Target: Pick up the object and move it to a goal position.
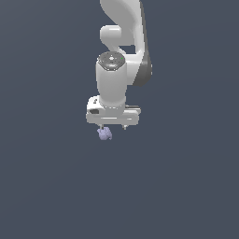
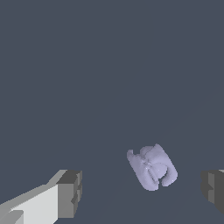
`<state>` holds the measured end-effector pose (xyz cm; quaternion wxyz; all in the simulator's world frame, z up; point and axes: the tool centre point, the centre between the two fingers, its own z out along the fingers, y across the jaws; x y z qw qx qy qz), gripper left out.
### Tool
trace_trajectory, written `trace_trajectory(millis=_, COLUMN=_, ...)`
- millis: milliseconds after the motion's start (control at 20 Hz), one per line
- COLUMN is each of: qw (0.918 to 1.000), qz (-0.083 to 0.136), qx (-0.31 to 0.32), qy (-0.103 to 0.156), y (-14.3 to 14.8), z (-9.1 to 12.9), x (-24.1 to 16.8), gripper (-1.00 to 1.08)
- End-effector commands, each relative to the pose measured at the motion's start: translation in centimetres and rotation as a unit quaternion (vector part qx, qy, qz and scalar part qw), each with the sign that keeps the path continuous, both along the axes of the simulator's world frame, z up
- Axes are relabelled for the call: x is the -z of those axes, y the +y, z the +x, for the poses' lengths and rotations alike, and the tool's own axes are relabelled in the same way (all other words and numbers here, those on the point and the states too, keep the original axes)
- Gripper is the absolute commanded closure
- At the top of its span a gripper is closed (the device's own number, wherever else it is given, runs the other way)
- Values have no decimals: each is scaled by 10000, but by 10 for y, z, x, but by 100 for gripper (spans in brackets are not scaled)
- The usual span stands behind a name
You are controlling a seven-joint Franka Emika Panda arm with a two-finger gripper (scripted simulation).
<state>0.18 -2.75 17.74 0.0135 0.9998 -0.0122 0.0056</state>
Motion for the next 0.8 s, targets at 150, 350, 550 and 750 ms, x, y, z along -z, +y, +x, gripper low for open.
trace_trajectory(millis=150, qw=10000, qz=-19, qx=-18, qy=-42, y=-2, z=2, x=-3, gripper=-92)
trace_trajectory(millis=350, qw=9997, qz=-95, qx=-68, qy=-203, y=-9, z=8, x=-15, gripper=-92)
trace_trajectory(millis=550, qw=9996, qz=-125, qx=-54, qy=-266, y=-11, z=11, x=-22, gripper=-92)
trace_trajectory(millis=750, qw=9996, qz=-116, qx=-83, qy=-246, y=-11, z=10, x=-19, gripper=-92)
